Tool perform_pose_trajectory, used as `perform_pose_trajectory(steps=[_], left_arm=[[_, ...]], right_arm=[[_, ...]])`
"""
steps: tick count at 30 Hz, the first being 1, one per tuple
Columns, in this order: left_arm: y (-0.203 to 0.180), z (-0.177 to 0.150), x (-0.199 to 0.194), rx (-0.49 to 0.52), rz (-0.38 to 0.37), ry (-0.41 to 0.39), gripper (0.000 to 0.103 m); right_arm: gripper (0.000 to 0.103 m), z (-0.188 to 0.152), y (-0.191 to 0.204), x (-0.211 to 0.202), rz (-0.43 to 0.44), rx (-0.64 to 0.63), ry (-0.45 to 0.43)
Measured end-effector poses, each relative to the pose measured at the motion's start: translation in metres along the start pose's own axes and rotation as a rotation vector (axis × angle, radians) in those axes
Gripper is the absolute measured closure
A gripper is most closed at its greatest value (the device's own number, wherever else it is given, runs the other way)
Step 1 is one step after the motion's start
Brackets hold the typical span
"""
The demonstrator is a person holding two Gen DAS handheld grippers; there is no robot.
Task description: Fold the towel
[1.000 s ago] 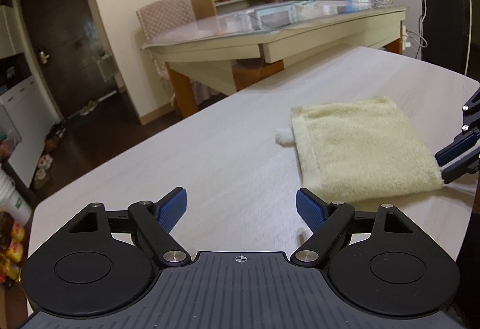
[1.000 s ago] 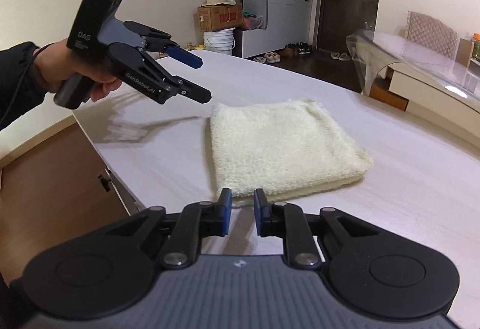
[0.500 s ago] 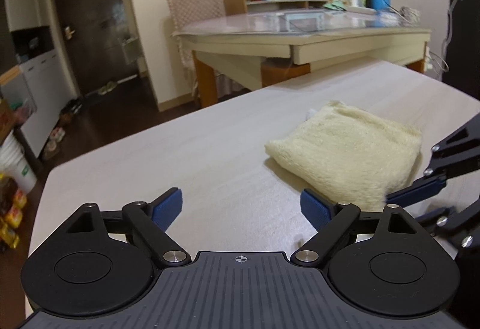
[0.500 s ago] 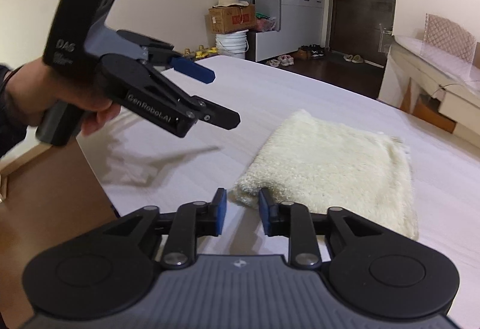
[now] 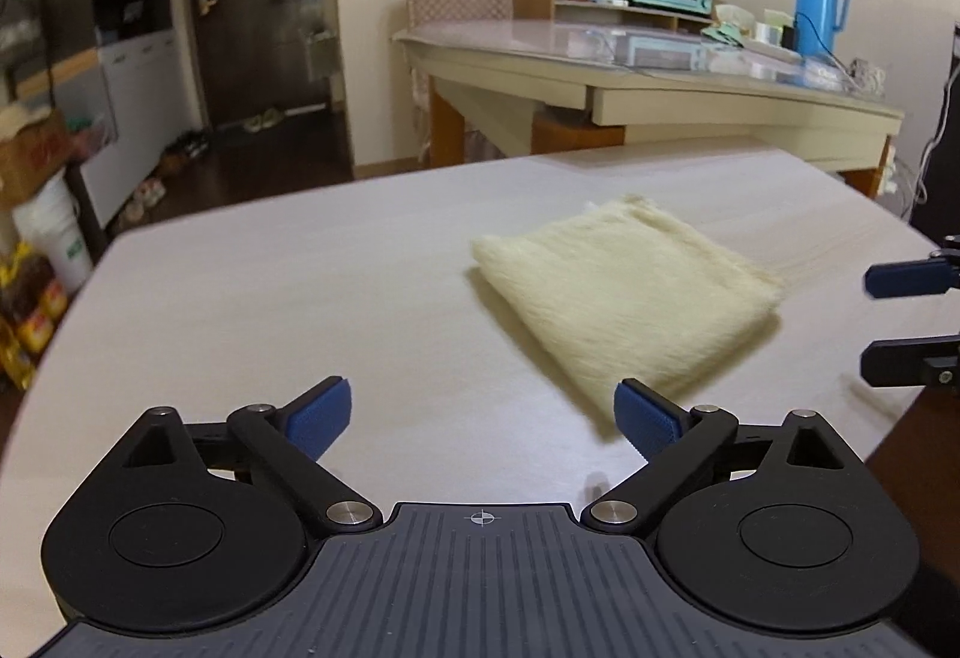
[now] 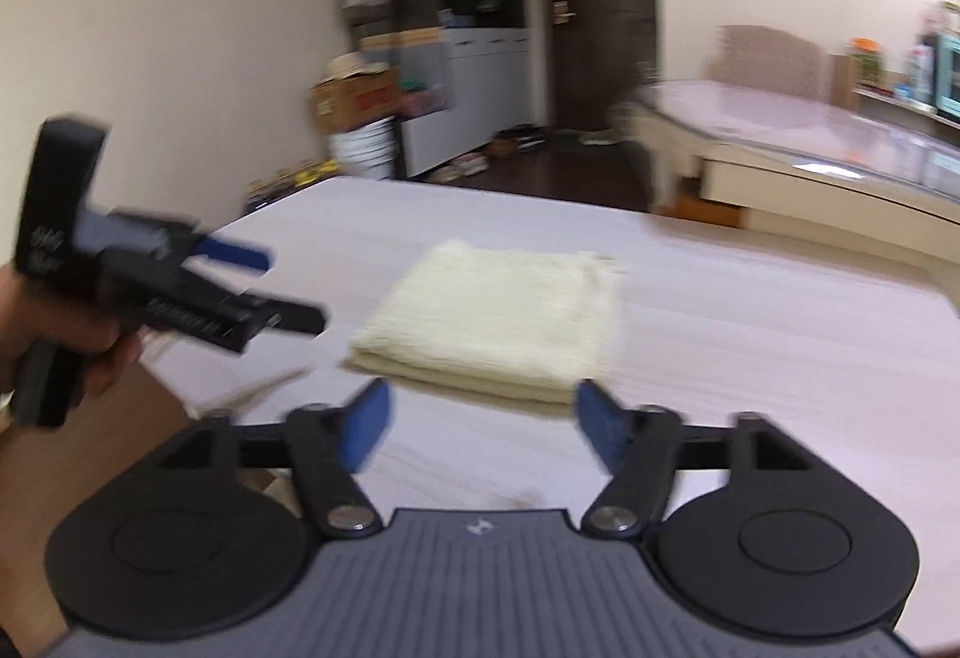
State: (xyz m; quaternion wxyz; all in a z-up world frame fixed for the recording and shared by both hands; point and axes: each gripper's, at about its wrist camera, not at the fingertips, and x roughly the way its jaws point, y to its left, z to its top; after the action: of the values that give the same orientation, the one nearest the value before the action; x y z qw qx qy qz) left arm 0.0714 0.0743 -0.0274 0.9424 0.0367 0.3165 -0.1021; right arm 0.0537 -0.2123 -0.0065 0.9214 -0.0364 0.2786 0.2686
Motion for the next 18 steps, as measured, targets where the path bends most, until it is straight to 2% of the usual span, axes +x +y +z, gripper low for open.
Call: perform_pose_trajectory(steps=[2, 8, 11, 18], left_arm=[[-0.009, -0.003, -0.003, -0.032, 0.009, 0.009, 0.005], [-0.030, -0.010, -0.018, -0.097, 0.073, 0.018, 0.005], [-0.037, -0.014, -0.026, -0.129, 0.077, 0.016, 0.005], [-0.055, -0.019, -0.046, -0.121, 0.097, 0.002, 0.005]], right_arm=[[0.009, -0.001, -0.006, -0.006, -0.022, 0.030, -0.008], [0.005, -0.006, -0.010, -0.016, -0.035, 0.078, -0.018], [0.005, -0.009, -0.012, -0.018, -0.040, 0.098, -0.008], [0.003, -0.012, -0.010, -0.039, -0.044, 0.118, -0.033]])
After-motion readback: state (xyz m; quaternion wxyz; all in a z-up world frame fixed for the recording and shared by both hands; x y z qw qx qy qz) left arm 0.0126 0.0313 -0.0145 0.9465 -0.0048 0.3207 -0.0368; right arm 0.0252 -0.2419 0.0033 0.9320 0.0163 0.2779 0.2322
